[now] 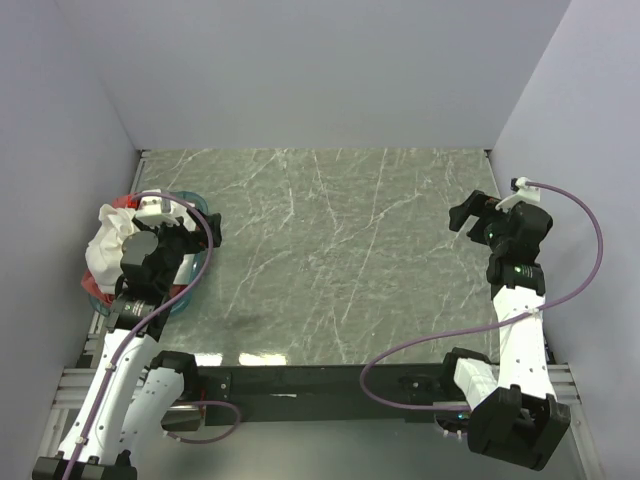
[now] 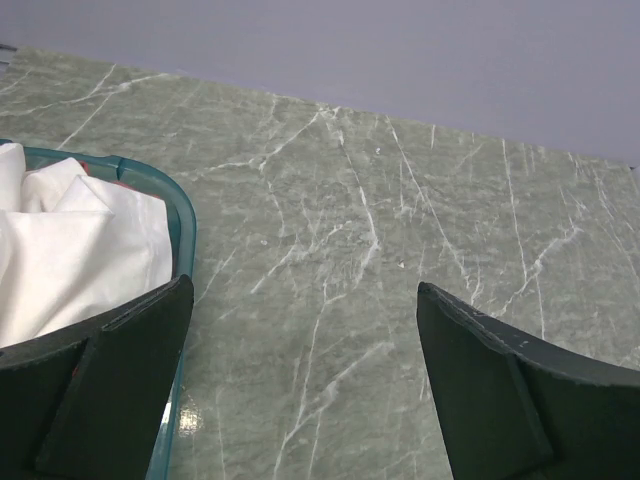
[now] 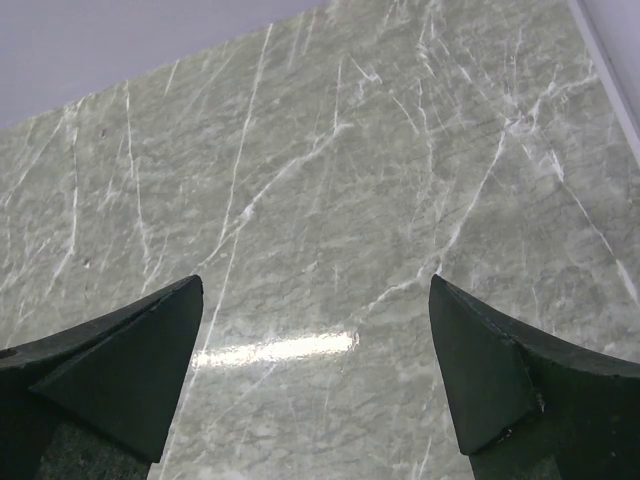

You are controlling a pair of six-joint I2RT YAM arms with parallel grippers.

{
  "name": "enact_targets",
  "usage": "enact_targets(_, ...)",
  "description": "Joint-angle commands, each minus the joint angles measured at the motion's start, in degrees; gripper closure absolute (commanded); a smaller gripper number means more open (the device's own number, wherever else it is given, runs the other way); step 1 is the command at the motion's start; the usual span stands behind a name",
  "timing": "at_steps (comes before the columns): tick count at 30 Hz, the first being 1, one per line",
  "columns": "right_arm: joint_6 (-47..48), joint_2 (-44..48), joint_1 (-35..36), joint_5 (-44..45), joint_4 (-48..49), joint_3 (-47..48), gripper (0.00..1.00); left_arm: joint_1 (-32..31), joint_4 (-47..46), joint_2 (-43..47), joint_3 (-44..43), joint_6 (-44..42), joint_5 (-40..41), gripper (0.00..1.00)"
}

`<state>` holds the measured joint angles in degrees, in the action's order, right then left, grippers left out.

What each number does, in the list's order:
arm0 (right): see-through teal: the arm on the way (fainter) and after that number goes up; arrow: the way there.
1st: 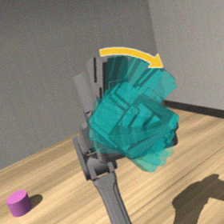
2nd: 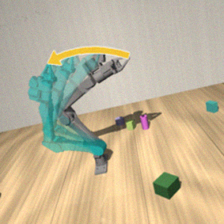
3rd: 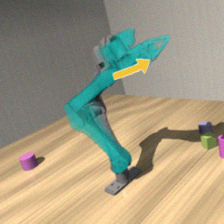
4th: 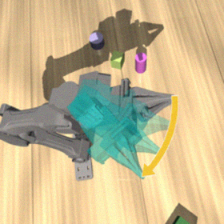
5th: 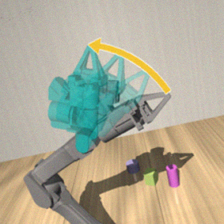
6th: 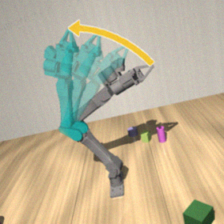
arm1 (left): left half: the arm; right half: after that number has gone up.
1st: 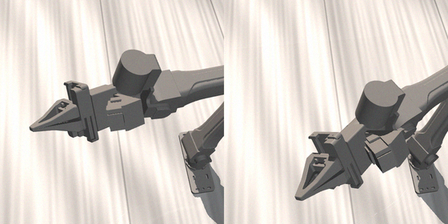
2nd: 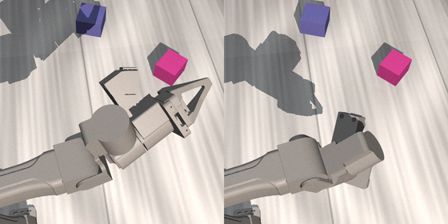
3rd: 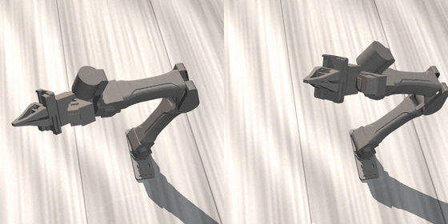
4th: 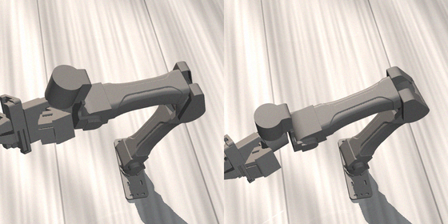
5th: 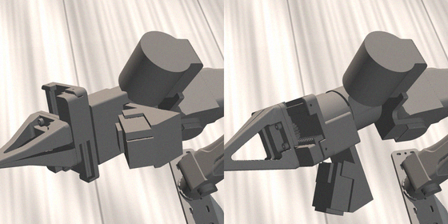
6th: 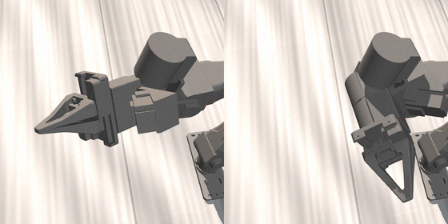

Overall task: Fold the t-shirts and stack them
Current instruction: Grab the tshirt from the pile

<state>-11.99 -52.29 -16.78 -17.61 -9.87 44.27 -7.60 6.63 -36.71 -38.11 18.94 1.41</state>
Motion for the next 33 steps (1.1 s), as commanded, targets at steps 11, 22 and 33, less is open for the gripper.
enact_targets(11, 2.31, 2.10, -0.36, -5.50, 2.14, 2.14, 0.00, -0.14, -2.68, 0.23, -0.12, 0.13, -0.09, 0.00)
enact_targets(22, 19.36, 4.04, 0.77, -26.52, -1.29, 0.64, 0.00, -0.14, -1.62, -0.73, -1.09, 1.36, -1.59, 0.01)
enact_targets(33, 29.04, 4.66, 2.80, -31.87, -9.20, 2.57, 0.00, 7.41, 8.91, -9.95, -12.24, 16.73, -1.59, 0.05)
